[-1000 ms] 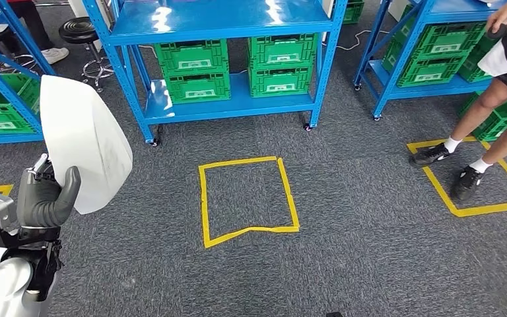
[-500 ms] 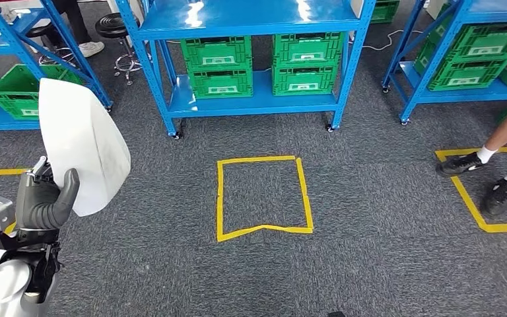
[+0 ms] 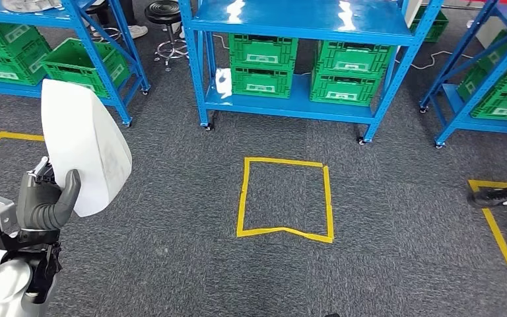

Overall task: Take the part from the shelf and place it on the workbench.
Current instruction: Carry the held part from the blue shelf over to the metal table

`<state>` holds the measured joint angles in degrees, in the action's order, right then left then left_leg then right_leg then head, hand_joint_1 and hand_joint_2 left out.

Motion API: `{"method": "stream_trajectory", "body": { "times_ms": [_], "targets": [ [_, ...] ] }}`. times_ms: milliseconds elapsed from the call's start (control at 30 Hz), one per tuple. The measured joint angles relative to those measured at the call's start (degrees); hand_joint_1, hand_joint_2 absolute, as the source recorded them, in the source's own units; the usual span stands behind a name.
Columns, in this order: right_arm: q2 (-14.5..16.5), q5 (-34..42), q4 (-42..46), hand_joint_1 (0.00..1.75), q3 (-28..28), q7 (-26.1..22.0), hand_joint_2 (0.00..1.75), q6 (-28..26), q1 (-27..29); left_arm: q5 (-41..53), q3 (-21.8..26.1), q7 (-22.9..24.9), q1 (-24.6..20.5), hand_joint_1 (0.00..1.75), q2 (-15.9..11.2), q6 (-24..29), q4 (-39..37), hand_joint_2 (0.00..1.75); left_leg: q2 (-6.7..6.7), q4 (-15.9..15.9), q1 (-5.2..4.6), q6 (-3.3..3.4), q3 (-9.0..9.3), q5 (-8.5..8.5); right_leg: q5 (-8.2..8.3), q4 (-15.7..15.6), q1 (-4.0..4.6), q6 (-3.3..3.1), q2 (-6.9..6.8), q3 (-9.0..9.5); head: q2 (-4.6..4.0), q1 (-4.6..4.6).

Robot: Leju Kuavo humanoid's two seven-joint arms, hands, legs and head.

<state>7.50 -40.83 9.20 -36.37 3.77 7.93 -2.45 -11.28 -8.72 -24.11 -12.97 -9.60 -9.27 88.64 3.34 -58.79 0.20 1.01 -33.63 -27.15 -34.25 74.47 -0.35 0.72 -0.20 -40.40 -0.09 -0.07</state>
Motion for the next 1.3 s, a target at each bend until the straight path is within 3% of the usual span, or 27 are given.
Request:
{"method": "stream_trajectory", "body": {
  "times_ms": [33, 100, 167, 233, 267, 333, 367, 400, 467, 500, 567, 633, 667, 733, 767, 833, 900, 967, 1000, 1033, 1067, 1100, 1167, 1200, 1267, 1300],
  "targets": [
    [-0.08, 0.0, 0.0, 0.0, 0.0, 0.01, 0.0, 0.07, 0.04, 0.0, -0.02, 0.0, 0.02, 1.75, 0.05, -0.02, 0.0, 1.75, 0.8, -0.16, -0.03, -0.05, -0.09, 0.02, 1.87, -2.98, 0.06, -0.3, 0.49, 1.47, 0.0, 0.01],
    [-0.34, 0.0, 0.0, 0.0, 0.01, 0.05, 0.0, 0.14, 0.07, 0.02, -0.03, -0.02, -0.02, 1.75, 0.2, -0.02, 0.02, 1.75, 2.24, -0.44, -0.05, -0.29, -0.28, 0.06, 4.93, -10.91, 0.06, -0.93, 3.09, 5.34, 0.0, -0.02],
    [-0.53, 0.0, 0.0, 0.0, 0.02, 0.27, 0.0, 0.14, 0.02, 0.11, -0.05, -0.06, 0.01, 1.75, 0.34, -0.01, 0.06, 1.75, 3.51, -0.45, 0.05, -0.97, -0.67, 0.26, 5.58, -14.76, 0.14, -1.17, 4.59, 7.12, 0.0, -0.02],
    [-0.55, 0.0, 0.0, 0.0, 0.02, 0.51, 0.0, 0.12, -0.08, 0.26, -0.08, -0.08, 0.25, 1.75, 0.36, 0.01, 0.19, 1.75, 4.74, -0.1, 0.18, -1.87, -1.08, 0.65, 5.73, -15.17, 0.18, -1.47, 3.36, 7.31, 0.0, 0.02],
    [-0.54, 0.0, 0.0, 0.0, 0.02, 0.57, 0.0, 0.08, -0.14, 0.3, -0.09, -0.1, 0.44, 1.75, 0.32, 0.01, 0.29, 1.75, 4.3, -0.2, 0.18, -2.2, -1.27, 0.63, 5.94, -15.47, 0.09, -1.83, 2.66, 7.5, 0.0, -0.01],
    [-0.52, 0.01, 0.0, 0.0, 0.01, 0.59, 0.0, -0.13, -0.16, 0.37, -0.1, -0.1, 0.6, 1.75, 0.24, 0.01, 0.5, 1.75, 1.08, -2.97, 0.02, -2.83, -2.74, -1.18, 6.29, -16.08, -0.19, -2.53, 1.11, 7.91, 0.0, -0.25],
    [-0.52, 0.02, 0.0, 0.0, 0.01, 0.62, 0.0, -0.25, -0.11, 0.39, -0.13, -0.1, 0.66, 1.75, 0.24, 0.01, 0.57, 1.75, -0.97, -6.13, 0.06, -3.12, -4.19, -2.99, 6.32, -16.18, -0.17, -2.75, 0.34, 7.96, 0.0, -0.37],
    [-0.52, 0.02, 0.0, 0.0, 0.0, 0.64, 0.0, -0.34, -0.04, 0.41, -0.16, -0.08, 0.71, 1.75, 0.25, 0.02, 0.61, 1.75, -2.18, -9.99, 0.15, -3.46, -6.04, -4.93, 6.27, -16.18, -0.15, -2.88, -0.45, 7.94, 0.0, -0.48],
    [-0.52, 0.02, 0.0, 0.0, 0.0, 0.69, 0.0, -0.39, 0.09, 0.42, -0.21, -0.04, 0.91, 1.75, 0.27, 0.01, 0.62, 1.75, -2.88, -15.54, 0.43, -3.96, -8.65, -6.76, 6.18, -16.15, -0.13, -2.91, -2.13, 7.91, 0.0, -0.49],
    [-0.52, 0.03, 0.0, 0.0, 0.0, 0.7, 0.0, -0.34, 0.11, 0.43, -0.22, -0.02, 0.95, 1.75, 0.27, 0.01, 0.63, 1.75, -3.06, -15.43, 0.53, -4.09, -8.51, -6.09, 6.12, -16.14, -0.14, -2.86, -2.95, 7.91, 0.0, -0.5],
    [-0.53, 0.08, 0.0, 0.0, 0.0, 0.73, 0.0, -0.09, 0.06, 0.47, -0.23, 0.16, 0.85, 1.75, 0.29, 0.01, 0.74, 1.75, -4.57, -8.76, 0.59, -4.08, -4.78, -2.55, 5.92, -16.06, -0.12, -2.57, -4.52, 8.1, 0.0, -0.5],
    [-0.6, 0.17, 0.0, 0.0, 0.0, 0.73, 0.0, 0.2, 0.0, 0.5, -0.26, 0.46, 0.55, 1.75, 0.37, 0.01, 0.92, 1.75, -7.27, -1.62, 0.36, -3.42, -0.81, -0.11, 5.56, -15.91, 0.17, -2.02, -5.82, 8.4, 0.0, -0.43],
    [-0.64, 0.2, 0.0, 0.0, 0.0, 0.73, 0.0, 0.29, -0.02, 0.5, -0.27, 0.59, 0.39, 1.75, 0.44, 0.01, 0.99, 1.75, -8.03, -0.01, 0.23, -3.0, 0.02, 0.23, 5.41, -15.87, 0.33, -1.69, -6.4, 8.56, 0.0, -0.37],
    [-0.68, 0.23, 0.0, 0.0, 0.0, 0.73, 0.0, 0.36, -0.11, 0.51, -0.3, 0.77, 0.19, 1.75, 0.56, 0.01, 1.06, 1.75, -7.03, 0.34, 0.1, -2.18, -0.11, 0.3, 5.23, -15.98, 0.41, -1.02, -7.64, 8.91, 0.0, -0.25],
    [-0.69, 0.25, 0.0, 0.0, 0.0, 0.73, 0.0, 0.37, -0.19, 0.52, -0.31, 0.78, 0.15, 1.75, 0.59, 0.01, 1.11, 1.75, -6.31, 0.45, 0.2, -1.82, -0.13, 0.45, 5.02, -15.84, 0.3, -0.6, -7.42, 9.01, 0.0, -0.23],
    [-0.74, 0.24, 0.0, 0.0, 0.0, 0.7, 0.0, 0.4, -0.27, 0.52, -0.35, 0.85, -0.12, 1.75, 0.68, 0.08, 1.27, 1.75, -4.87, 0.76, 0.47, -1.06, -0.15, 0.87, 3.18, -13.38, 0.01, 0.12, -4.36, 8.07, 0.0, -0.12],
    [-0.77, 0.13, 0.0, 0.0, 0.0, 0.69, 0.0, 0.47, -0.12, 0.52, -0.39, 0.93, -0.34, 1.75, 0.78, 0.34, 1.35, 1.75, -3.46, 0.8, 0.56, -0.6, -0.39, 1.15, -0.52, -6.52, -0.14, 0.41, -0.81, 4.83, 0.0, 0.01],
    [-0.77, -0.22, 0.0, 0.0, 0.01, 0.6, 0.0, 0.54, 0.13, 0.52, -0.41, 0.89, -0.02, 1.75, 0.81, 0.9, 1.43, 1.75, -1.72, 0.59, 0.5, -0.49, -0.72, 1.21, -2.72, 0.01, -0.13, 0.41, -0.02, 1.5, 0.0, 0.07],
    [-0.8, -0.48, 0.0, 0.0, 0.03, 0.46, 0.0, 0.56, 0.22, 0.52, -0.41, 0.8, 0.33, 1.75, 0.79, 1.33, 1.57, 1.75, -0.79, 0.41, 0.5, -0.51, -0.83, 1.21, -2.21, 0.62, -0.16, 0.36, 0.07, 1.04, 0.0, 0.08],
    [-0.85, -0.79, 0.0, 0.0, 0.07, 0.27, 0.0, 0.57, 0.24, 0.53, -0.4, 0.64, 0.72, 1.75, 0.73, 1.81, 1.8, 1.75, 0.15, 0.21, 0.53, -0.59, -0.9, 1.19, -0.59, -1.19, -0.23, 0.28, 0.23, 1.76, 0.0, 0.08],
    [-0.91, -1.09, 0.0, 0.0, 0.15, 0.09, 0.0, 0.57, 0.24, 0.53, -0.36, 0.42, 1.13, 1.75, 0.63, 2.27, 2.1, 1.75, 1.04, -0.03, 0.59, -0.75, -0.96, 1.14, 1.65, -4.93, -0.38, 0.21, 0.9, 3.45, 0.0, 0.09],
    [-0.96, -1.39, 0.0, 0.0, 0.28, -0.05, 0.0, 0.54, 0.21, 0.53, -0.28, 0.14, 1.51, 1.75, 0.48, 2.7, 2.46, 1.75, 1.82, -0.27, 0.61, -1.01, -1.08, 1.08, 3.24, -8.84, -0.59, 0.18, 2.41, 5.25, 0.0, 0.08],
    [-0.98, -1.84, 0.0, 0.0, 0.58, 0.0, 0.0, 0.46, 0.02, 0.52, -0.07, -0.34, 2.13, 1.75, -0.02, 3.2, 3.14, 1.75, 3.25, -0.59, 0.6, -1.79, -1.51, 1.09, 4.73, -13.84, -0.78, -0.04, 4.6, 7.46, 0.0, 0.07],
    [-0.98, -1.96, 0.0, 0.0, 0.74, 0.21, 0.0, 0.44, -0.13, 0.51, 0.03, -0.5, 2.38, 1.75, -0.34, 3.32, 3.46, 1.75, 3.91, -0.51, 0.63, -2.25, -1.72, 1.23, 4.53, -14.32, -0.7, -0.29, 4.88, 7.62, 0.0, 0.06],
    [-0.95, -2.01, 0.0, 0.0, 0.93, 0.67, 0.0, 0.39, -0.5, 0.48, 0.12, -0.49, 2.73, 1.75, -0.93, 3.3, 3.96, 1.75, 4.88, -0.17, 0.8, -3.08, -2.03, 1.63, 4.85, -14.66, -0.6, -1.12, 3.31, 7.84, 0.0, 0.06],
    [-0.93, -1.95, 0.0, 0.0, 0.98, 0.79, 0.0, 0.34, -0.63, 0.48, 0.13, -0.34, 2.78, 1.75, -1.16, 3.26, 4.13, 1.75, 4.07, -0.51, 0.76, -3.35, -2.32, 1.47, 5.04, -14.89, -0.62, -1.61, 2.52, 8.02, 0.0, -0.03]
  ]
}}
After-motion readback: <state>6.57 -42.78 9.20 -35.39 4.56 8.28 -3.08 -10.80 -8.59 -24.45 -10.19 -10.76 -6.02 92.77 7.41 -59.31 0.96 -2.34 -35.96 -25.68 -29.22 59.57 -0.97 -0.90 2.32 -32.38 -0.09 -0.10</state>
